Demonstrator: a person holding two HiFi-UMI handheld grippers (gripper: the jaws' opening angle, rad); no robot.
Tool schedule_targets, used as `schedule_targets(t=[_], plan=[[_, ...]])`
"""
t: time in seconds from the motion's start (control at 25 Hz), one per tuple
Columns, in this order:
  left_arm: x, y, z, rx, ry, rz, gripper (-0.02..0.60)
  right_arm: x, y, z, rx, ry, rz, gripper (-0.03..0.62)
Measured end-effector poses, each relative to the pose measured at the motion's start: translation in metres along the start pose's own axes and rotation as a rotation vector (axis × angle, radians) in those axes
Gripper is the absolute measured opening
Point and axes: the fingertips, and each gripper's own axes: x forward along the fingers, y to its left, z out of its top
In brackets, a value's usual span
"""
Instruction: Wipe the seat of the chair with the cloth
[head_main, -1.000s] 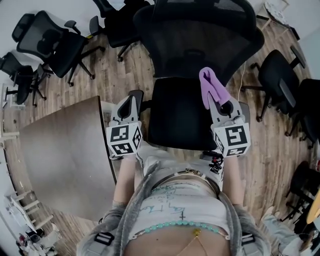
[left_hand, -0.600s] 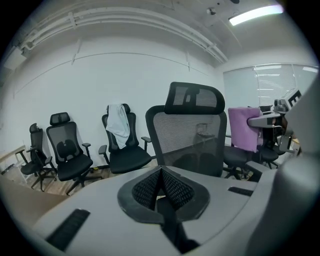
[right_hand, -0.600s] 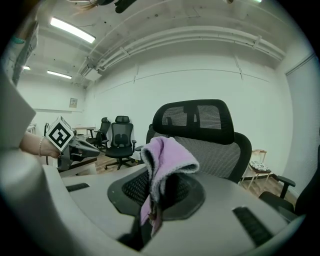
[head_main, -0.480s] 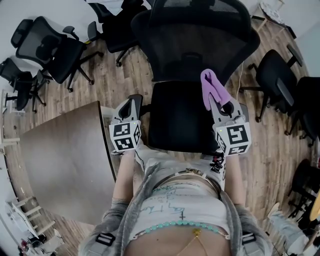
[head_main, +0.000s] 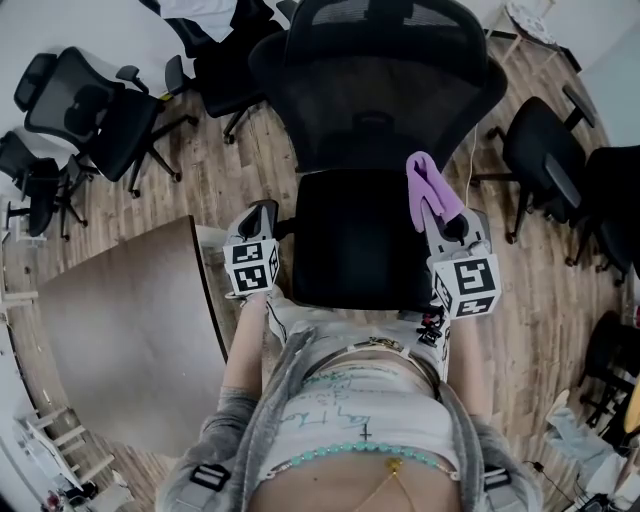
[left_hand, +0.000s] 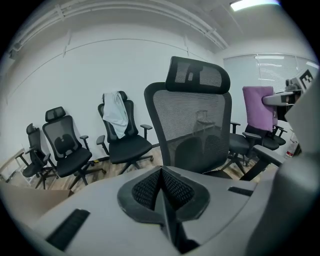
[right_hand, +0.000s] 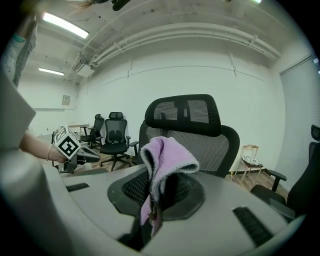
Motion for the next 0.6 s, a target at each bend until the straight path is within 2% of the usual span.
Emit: schedule_targets(t=[0.2,0.6], plan=[[0.016,0.003,-0.016,0.003,0.043,-0.004,0.008,0.0,-0.002,0.001,0.006,-0.001,-0.009,0.048],[0.048,0.005,-0.037,0.075,0.161,-0.047,0.008,0.005,0.0,0.0,0.005,0.016,-0.018,0.048]])
